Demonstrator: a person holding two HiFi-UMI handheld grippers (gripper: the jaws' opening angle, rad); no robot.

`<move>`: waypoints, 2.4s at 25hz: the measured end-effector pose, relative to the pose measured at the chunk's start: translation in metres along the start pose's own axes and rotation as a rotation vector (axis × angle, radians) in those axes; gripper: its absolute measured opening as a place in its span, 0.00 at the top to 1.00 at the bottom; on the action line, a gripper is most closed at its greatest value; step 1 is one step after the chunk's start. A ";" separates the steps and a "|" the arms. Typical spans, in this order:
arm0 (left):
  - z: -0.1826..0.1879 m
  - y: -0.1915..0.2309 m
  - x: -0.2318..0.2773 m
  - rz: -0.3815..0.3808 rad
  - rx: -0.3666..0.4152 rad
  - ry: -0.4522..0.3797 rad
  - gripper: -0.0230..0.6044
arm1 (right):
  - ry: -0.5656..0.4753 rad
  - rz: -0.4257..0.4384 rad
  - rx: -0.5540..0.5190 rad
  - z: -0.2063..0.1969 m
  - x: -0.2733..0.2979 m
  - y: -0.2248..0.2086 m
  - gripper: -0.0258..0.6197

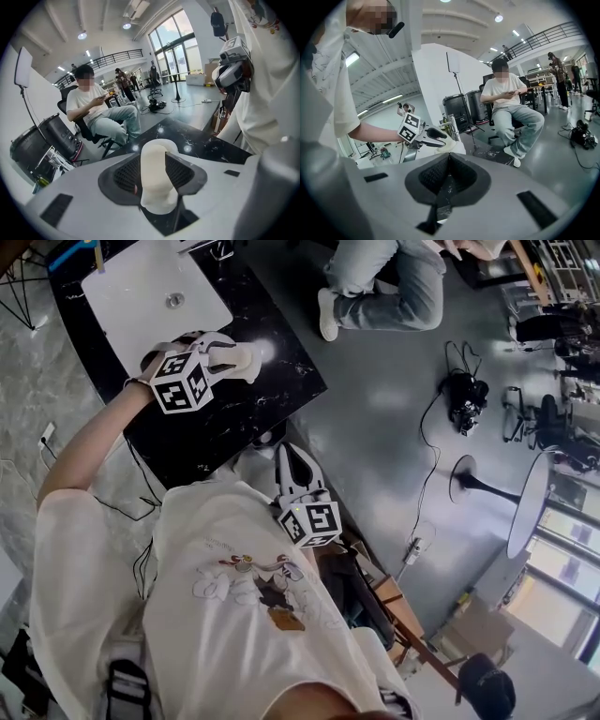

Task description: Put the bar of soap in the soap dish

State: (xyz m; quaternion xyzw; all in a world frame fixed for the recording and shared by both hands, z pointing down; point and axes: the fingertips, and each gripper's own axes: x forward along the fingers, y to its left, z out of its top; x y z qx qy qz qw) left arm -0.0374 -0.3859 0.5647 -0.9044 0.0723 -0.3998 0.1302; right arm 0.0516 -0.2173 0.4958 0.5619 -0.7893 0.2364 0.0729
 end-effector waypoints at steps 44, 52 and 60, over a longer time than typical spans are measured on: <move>0.193 -0.321 -0.168 0.435 -0.931 -0.373 0.95 | -0.131 0.237 -0.018 -0.031 -0.197 0.050 0.95; 0.164 -0.318 -0.203 0.500 -0.950 -0.393 0.95 | -0.107 0.241 -0.062 -0.036 -0.185 0.088 0.95; 0.138 -0.314 -0.225 0.509 -0.978 -0.420 0.95 | -0.117 0.231 -0.078 -0.031 -0.171 0.119 0.95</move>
